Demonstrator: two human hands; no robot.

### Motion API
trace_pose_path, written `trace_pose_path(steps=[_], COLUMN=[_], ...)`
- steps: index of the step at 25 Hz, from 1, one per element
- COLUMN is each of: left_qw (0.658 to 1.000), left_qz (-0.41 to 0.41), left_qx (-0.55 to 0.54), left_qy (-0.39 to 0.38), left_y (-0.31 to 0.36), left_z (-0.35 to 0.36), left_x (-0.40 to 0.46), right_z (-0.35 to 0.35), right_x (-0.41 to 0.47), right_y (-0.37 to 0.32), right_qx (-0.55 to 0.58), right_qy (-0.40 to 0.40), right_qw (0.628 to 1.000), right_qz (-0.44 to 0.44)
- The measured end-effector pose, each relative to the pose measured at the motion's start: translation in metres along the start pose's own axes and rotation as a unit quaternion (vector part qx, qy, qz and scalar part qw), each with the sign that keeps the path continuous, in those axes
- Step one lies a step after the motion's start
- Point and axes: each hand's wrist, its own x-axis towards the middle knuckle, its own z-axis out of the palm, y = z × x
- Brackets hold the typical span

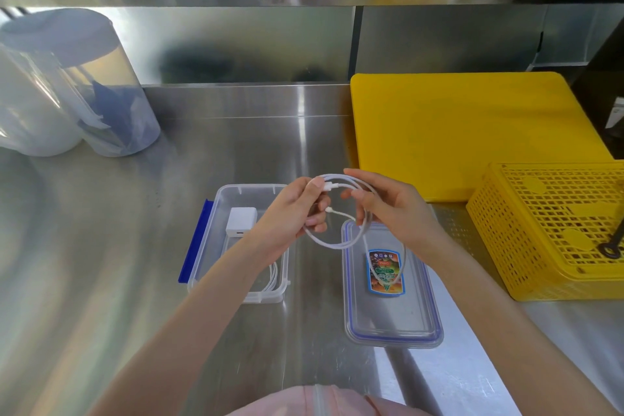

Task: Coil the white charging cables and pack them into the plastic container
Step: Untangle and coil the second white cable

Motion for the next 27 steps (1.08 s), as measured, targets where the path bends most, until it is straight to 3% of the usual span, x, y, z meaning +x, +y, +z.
trace_pose_path(steps=[8,13,17,23,27], left_qw=[0.990,0.997,0.999,0.996,0.991], left_qz=[-0.091,-0.040,-0.021,0.001,-0.006], left_qx=[0.020,0.016,-0.041,-0.084,-0.127], left_qy=[-0.108,-0.058,-0.018,0.014,0.030], left_y=[0.006,0.006,0.011,0.018,0.021], left_z=[-0.006,-0.002,-0.010,-0.020,-0.025], left_x=[-0.002,0.001,0.002,0.003,0.003], right_z=[-0.003,-0.002,-0.010,-0.014,-0.012], right_x=[0.000,0.004,0.001,-0.005,-0.006], right_y=[0.005,0.008,0.024,0.077,0.097], right_qx=[-0.129,-0.093,-0.064,-0.270,-0.253], right_qy=[-0.039,-0.029,-0.014,0.011,0.057], right_qw=[0.990,0.994,0.998,0.955,0.952], right_qz=[-0.043,-0.048,0.002,0.123,0.162])
